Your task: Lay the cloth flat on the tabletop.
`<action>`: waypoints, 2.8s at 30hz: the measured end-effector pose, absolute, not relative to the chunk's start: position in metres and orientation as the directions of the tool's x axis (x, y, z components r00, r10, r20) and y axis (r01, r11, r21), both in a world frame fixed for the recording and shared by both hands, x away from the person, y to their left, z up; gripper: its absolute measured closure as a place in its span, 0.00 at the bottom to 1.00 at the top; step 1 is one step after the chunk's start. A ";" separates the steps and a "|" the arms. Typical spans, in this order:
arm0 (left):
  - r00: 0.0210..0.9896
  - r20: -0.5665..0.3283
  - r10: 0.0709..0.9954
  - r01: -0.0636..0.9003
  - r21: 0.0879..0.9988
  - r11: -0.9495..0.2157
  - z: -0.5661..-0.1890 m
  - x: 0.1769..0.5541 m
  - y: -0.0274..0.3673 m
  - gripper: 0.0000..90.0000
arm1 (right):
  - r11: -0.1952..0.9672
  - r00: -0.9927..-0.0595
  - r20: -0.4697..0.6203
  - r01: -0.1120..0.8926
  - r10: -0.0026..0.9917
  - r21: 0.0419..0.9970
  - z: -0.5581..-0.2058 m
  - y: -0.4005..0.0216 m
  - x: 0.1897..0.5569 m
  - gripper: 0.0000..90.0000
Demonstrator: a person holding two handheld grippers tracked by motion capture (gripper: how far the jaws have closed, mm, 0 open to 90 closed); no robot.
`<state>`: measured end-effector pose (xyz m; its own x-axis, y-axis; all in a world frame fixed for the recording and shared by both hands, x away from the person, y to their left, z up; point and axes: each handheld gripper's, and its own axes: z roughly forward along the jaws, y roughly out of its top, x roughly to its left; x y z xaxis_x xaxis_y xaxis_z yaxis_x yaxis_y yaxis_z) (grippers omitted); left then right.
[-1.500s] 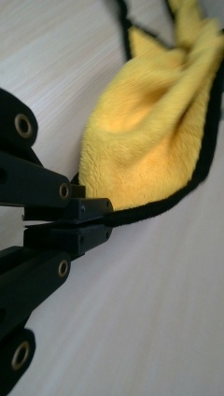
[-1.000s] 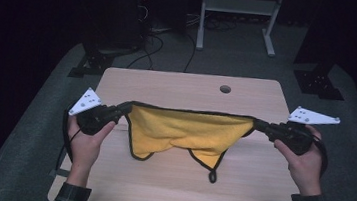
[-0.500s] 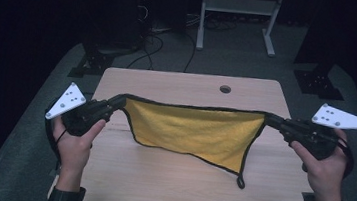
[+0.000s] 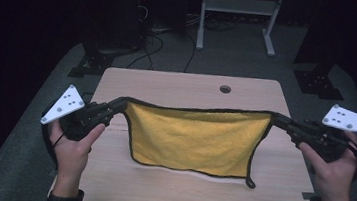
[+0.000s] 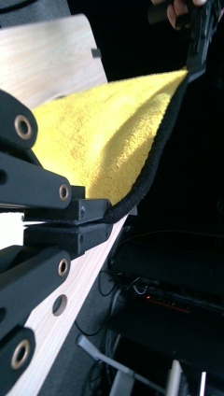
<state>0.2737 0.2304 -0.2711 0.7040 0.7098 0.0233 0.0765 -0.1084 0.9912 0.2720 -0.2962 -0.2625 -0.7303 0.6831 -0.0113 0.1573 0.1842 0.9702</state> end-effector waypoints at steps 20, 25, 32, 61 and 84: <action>0.730 0.094 0.677 -0.028 0.994 -0.107 -0.245 0.217 0.236 0.93 | 0.202 -0.753 -0.091 0.056 0.652 0.978 -0.237 -0.299 0.218 0.97; 0.728 0.064 0.682 0.033 0.991 -0.128 -0.256 0.231 0.237 0.93 | 0.218 -0.752 -0.091 0.072 0.652 0.973 -0.240 -0.297 0.224 0.97; 0.713 -0.056 0.698 0.262 0.946 -0.192 -0.323 0.288 0.232 0.93 | 0.251 -0.734 0.038 0.280 0.678 0.927 -0.305 -0.294 0.285 0.97; 0.600 -0.135 0.788 0.492 0.840 -0.230 -0.422 0.445 0.206 0.93 | 0.270 -0.577 0.084 0.500 0.813 0.823 -0.407 -0.280 0.412 0.96; 0.574 -0.103 0.812 0.541 0.793 -0.282 -0.433 0.429 0.213 0.63 | 0.239 -0.449 0.038 0.542 0.893 0.806 -0.442 -0.301 0.415 0.49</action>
